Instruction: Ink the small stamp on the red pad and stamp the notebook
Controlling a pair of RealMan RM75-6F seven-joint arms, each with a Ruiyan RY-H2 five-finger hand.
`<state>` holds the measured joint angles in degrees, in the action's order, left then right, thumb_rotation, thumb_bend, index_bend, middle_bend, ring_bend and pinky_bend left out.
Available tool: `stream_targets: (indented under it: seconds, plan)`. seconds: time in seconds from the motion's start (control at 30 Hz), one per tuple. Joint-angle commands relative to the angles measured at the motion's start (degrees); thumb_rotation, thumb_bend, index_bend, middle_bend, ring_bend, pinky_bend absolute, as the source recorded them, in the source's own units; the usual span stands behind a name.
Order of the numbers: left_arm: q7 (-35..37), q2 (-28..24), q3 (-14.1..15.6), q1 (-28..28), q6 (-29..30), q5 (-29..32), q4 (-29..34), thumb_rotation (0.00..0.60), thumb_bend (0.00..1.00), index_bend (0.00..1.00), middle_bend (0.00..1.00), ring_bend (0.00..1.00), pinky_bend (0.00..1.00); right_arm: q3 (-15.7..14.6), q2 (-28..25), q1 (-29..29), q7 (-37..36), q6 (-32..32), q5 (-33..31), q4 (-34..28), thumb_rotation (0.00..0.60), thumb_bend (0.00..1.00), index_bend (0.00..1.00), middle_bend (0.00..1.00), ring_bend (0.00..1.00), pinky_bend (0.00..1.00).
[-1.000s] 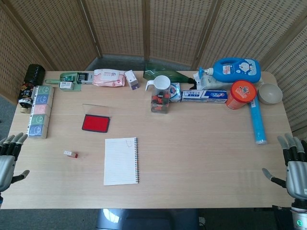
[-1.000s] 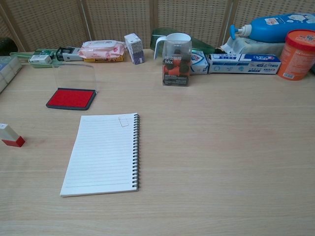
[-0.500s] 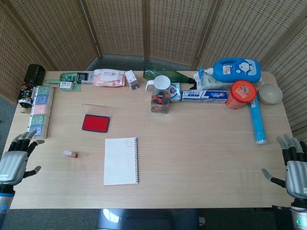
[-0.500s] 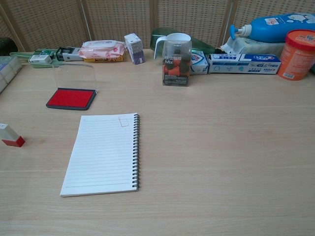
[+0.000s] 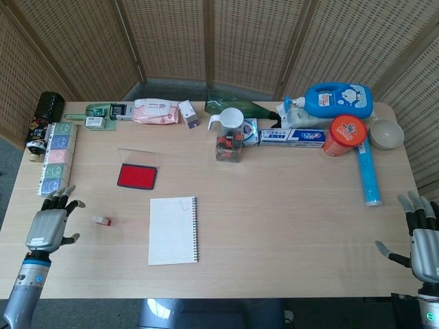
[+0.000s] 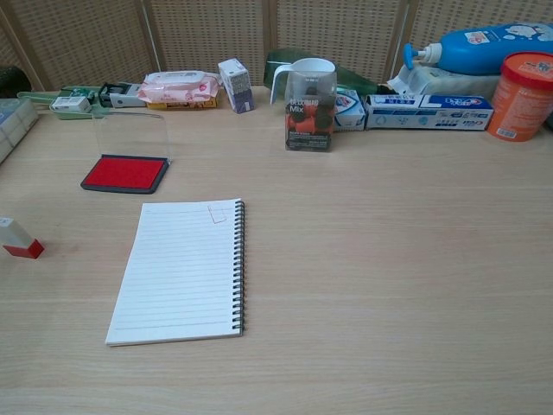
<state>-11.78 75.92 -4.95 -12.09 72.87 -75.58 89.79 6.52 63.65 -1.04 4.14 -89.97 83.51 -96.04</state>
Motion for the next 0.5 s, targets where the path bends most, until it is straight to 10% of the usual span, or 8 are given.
stream_targets:
  seconds: [0.03, 0.5]
  plan:
    - [-0.51, 0.55, -0.11, -0.38, -0.42, 0.52, -0.42, 0.600, 0.15, 0.34, 0.00, 0.00, 0.04, 0.01, -0.04, -0.01, -0.03, 0.03, -0.01, -0.04, 0.519, 0.03, 0.00, 0.00, 0.00, 0.00]
    - [-0.91, 4.70, -0.94, -3.21, -4.77, 4.22, -4.51, 0.600, 0.27, 0.40, 0.00, 0.00, 0.04, -0.03, -0.18, -0.03, 0.07, 0.21, -0.09, -0.28, 0.521, 0.03, 0.00, 0.00, 0.00, 0.00]
